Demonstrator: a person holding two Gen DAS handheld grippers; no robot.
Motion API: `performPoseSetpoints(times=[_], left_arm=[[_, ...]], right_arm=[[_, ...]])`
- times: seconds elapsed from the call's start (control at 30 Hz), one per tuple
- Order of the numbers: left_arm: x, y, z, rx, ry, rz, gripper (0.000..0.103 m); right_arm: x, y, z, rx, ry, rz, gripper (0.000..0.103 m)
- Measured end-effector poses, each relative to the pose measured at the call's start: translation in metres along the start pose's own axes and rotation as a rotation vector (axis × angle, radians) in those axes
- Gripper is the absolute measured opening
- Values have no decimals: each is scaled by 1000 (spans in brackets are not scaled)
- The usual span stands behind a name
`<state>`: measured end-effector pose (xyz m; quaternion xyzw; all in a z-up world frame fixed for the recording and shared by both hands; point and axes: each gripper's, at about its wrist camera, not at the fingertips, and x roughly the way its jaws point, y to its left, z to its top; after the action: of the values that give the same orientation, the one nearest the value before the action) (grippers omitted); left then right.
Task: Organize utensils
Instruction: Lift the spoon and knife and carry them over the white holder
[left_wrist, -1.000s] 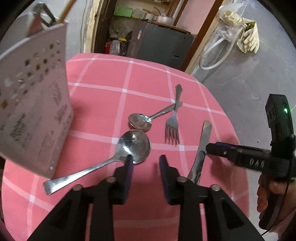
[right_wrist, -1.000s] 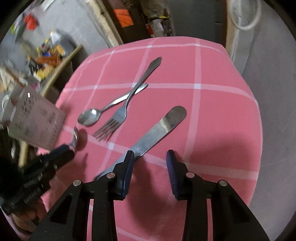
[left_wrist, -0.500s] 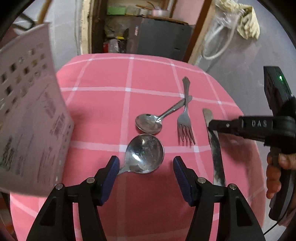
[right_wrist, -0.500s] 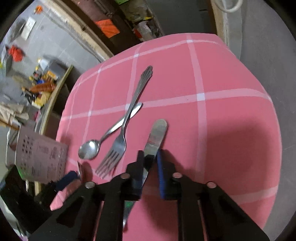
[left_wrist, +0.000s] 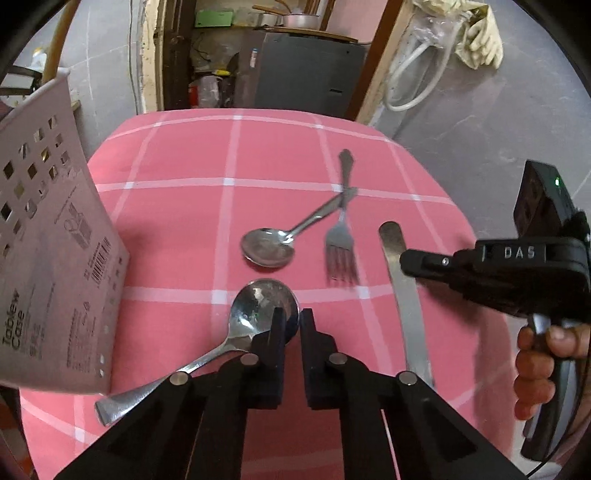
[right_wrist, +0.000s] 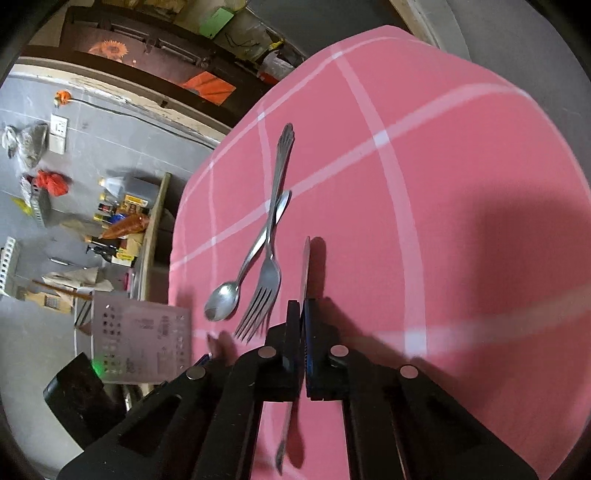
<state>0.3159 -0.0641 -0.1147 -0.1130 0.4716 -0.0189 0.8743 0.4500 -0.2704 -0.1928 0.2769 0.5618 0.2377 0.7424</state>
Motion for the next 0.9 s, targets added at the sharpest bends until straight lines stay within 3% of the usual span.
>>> performPoseSetpoints(times=[0.1,0.37,0.6,0.67,0.9], left_arm=[[-9,0,-3,-16,2,-50,6],[-30,-20,-25,10,27,-157,6],[-50,-35,-42,66,47,-240,3],[-57,-36,-44,77,39,-255,3],[-93,-36,-40,128,-36,-301,3]], right_arm=[[-10,3,-15,-9,-4,6,1],[-57,0,-56,-70,-10,-74,1],[-76,-38,-73,33,-6,-90,1],[-79,-41,-77,67,-28,-61,1],[-104,-10,-88,-23,-138,-33,1]])
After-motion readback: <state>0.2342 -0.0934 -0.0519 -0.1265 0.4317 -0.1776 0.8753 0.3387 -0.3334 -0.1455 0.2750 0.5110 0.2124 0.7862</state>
